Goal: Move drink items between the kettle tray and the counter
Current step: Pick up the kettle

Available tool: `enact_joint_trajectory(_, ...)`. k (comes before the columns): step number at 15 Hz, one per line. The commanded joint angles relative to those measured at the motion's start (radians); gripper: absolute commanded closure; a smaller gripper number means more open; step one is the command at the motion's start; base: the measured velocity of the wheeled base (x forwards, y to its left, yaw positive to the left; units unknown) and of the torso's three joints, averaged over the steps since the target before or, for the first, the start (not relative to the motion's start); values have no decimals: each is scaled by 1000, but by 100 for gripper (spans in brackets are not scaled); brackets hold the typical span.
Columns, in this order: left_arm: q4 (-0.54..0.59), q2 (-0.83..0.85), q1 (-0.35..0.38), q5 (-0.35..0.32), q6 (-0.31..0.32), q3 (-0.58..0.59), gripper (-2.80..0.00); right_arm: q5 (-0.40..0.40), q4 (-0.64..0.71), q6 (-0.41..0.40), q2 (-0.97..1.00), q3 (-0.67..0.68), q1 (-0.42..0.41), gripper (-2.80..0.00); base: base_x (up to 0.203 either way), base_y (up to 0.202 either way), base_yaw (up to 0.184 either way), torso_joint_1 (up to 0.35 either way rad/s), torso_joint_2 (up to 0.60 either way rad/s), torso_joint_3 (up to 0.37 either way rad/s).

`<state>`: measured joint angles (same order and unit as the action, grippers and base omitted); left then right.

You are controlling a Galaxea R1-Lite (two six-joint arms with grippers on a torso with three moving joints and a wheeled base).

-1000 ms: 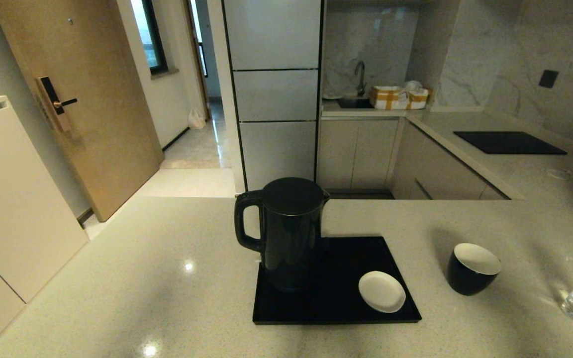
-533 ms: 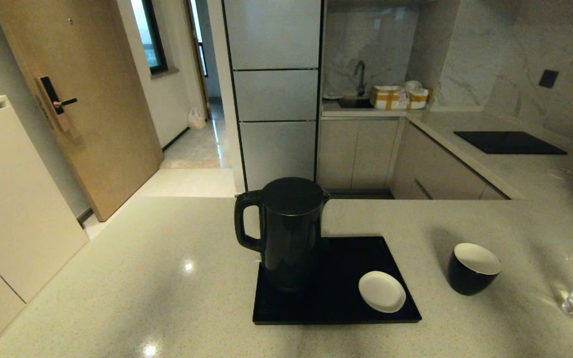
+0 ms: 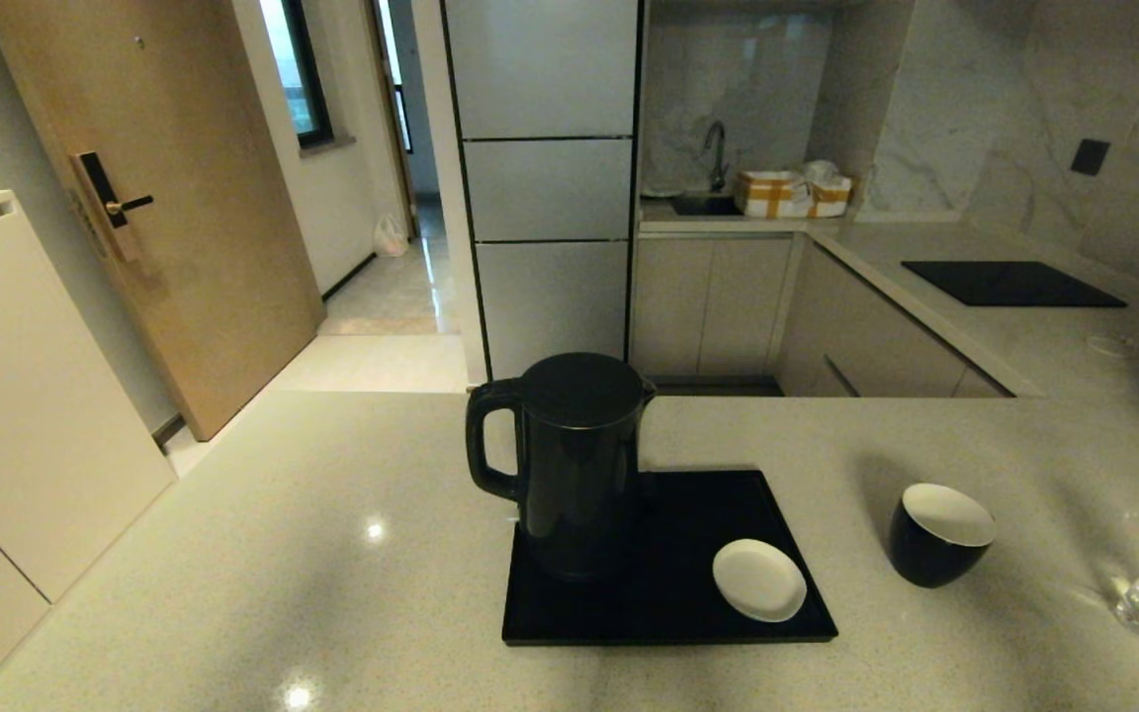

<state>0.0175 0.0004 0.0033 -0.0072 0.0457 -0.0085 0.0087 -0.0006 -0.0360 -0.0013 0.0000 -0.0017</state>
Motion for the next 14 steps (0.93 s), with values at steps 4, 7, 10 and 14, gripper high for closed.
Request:
enact_joint_trajectory(4,73,146,1,-5,25,-234,0,0,-1,-1,0,0,0,0,0,0,0,0,0,0)
enact_joint_trajectory(7,196,500,-6,-67,24,-466,0,0,1,-1,0,0,0,0,0,0,0,0,0,0)
enact_joint_trajectory(10,272,801,-19,-241,83,-540,0,0,1,-1,0,0,0,0,0,0,0,0,0,0)
enact_joint_trajectory(14,94,1235,-87,-356,157,-511,0,0,1,-1,0,0,0,0,0,0,0,0,0,0)
